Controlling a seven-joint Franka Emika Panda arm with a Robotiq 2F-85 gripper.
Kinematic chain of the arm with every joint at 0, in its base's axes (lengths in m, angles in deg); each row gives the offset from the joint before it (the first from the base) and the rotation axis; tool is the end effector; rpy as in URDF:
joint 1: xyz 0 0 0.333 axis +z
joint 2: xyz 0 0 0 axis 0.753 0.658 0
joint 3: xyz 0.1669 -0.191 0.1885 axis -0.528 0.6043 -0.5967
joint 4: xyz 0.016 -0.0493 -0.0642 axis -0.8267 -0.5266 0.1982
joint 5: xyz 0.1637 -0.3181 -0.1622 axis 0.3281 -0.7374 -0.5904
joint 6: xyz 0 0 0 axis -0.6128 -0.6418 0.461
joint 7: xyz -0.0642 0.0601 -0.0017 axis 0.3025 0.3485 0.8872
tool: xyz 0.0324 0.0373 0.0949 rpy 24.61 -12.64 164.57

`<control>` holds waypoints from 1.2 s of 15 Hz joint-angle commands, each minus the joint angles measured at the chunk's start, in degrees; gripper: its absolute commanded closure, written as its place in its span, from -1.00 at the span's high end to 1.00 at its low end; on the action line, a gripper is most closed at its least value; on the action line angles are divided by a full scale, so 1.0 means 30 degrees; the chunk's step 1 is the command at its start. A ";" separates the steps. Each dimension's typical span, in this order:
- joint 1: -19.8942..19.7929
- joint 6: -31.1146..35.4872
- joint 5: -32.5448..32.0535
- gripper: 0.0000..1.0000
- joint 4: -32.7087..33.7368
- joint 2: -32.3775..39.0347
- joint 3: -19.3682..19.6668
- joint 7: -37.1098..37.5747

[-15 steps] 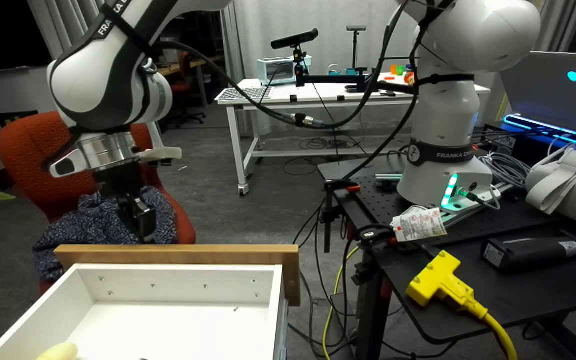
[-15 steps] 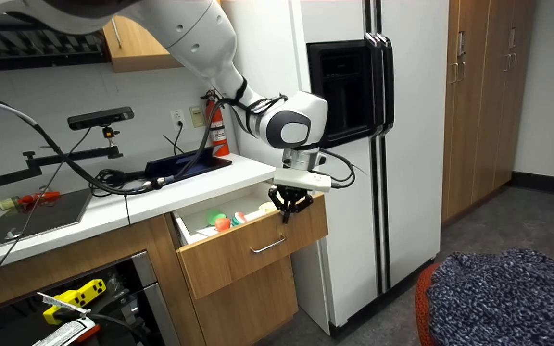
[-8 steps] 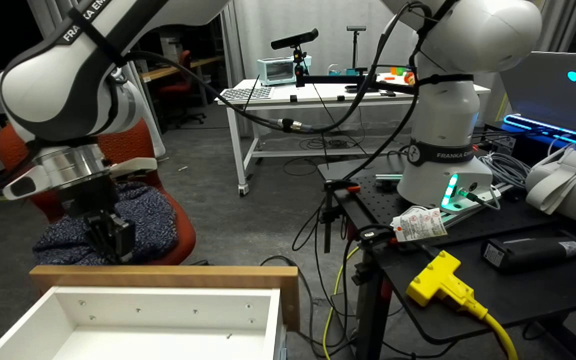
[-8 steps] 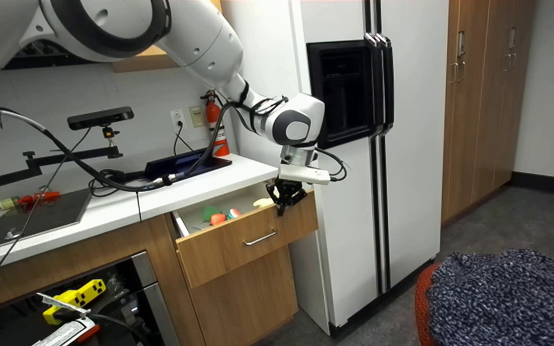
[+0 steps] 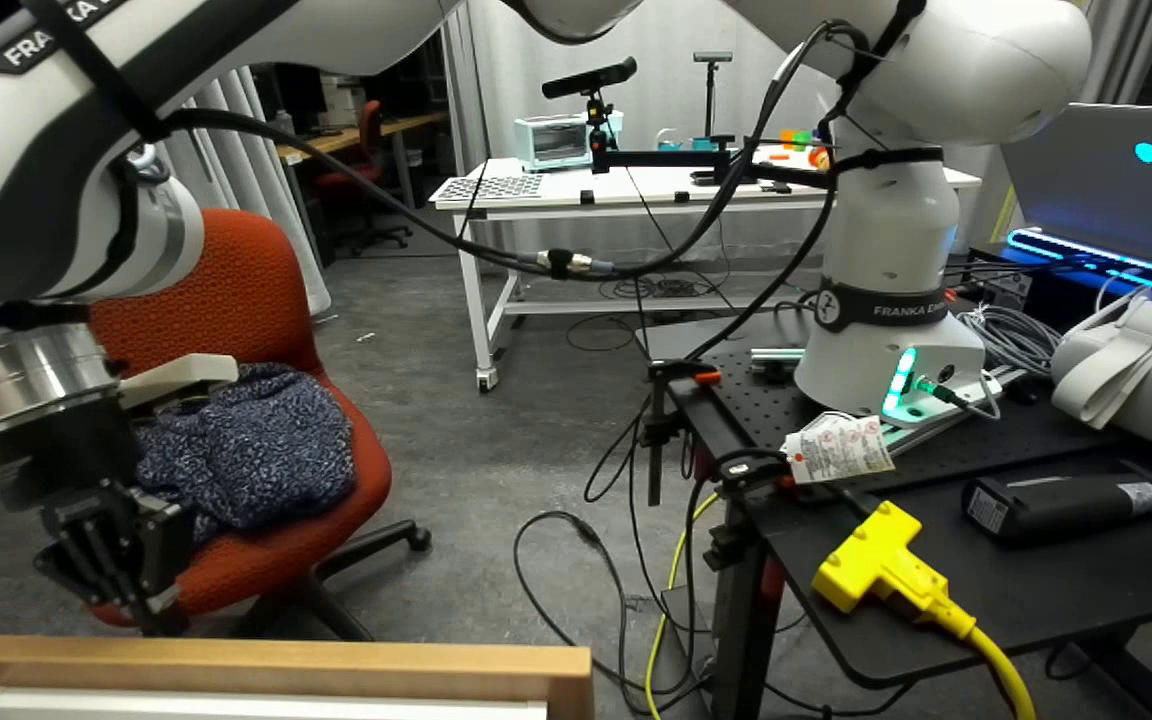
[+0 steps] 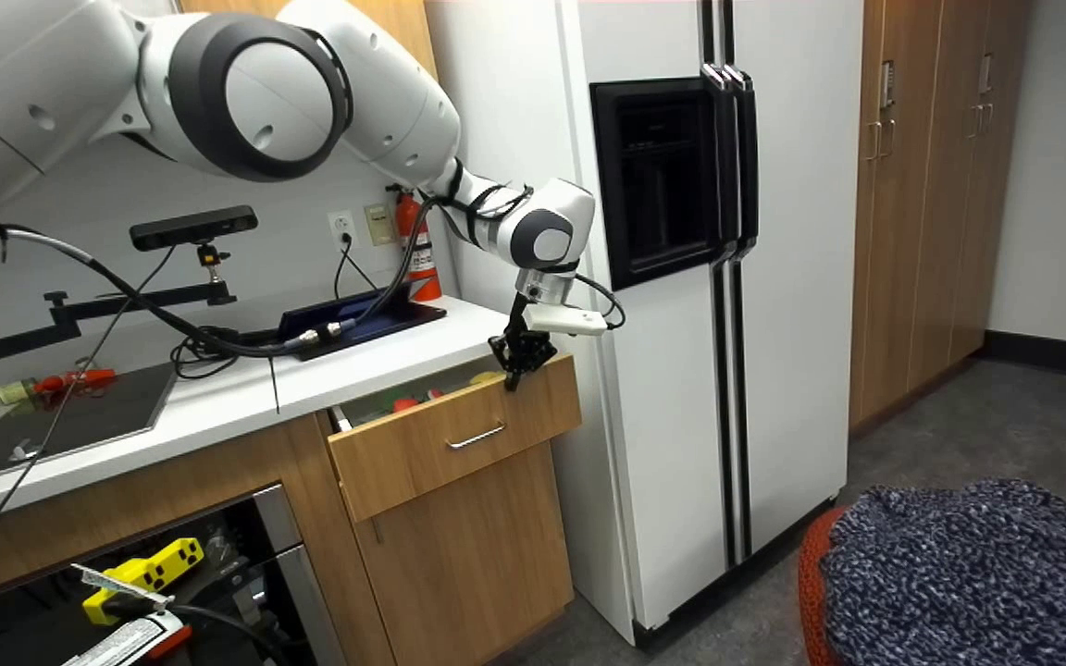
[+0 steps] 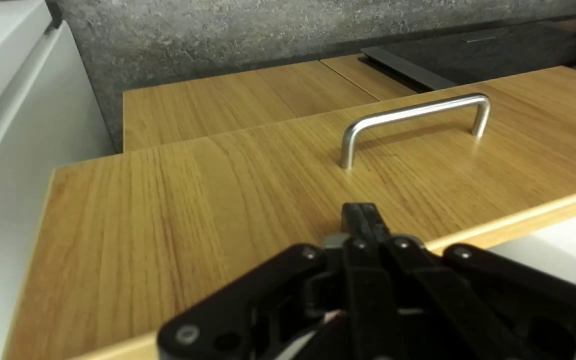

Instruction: Close the drawer

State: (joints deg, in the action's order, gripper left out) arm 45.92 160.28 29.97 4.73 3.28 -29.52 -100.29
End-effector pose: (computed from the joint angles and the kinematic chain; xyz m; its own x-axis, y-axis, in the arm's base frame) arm 0.7237 0.1179 0.1707 0.3418 0.9073 0.2450 0.9088 -0.2528 -0.3319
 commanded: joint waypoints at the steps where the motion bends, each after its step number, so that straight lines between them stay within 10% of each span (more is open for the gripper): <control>1: 0.0870 -0.2265 -0.0012 -1.00 0.4066 0.1914 -0.0632 -0.1664; 9: 0.2753 -0.6425 0.0181 -1.00 1.0180 0.5475 -0.1627 -0.3949; 18: 0.3391 -0.7817 -0.0437 -1.00 1.1543 0.4995 -0.0922 -0.4055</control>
State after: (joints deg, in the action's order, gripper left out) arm 55.77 138.98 29.94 36.02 18.01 -33.01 -111.96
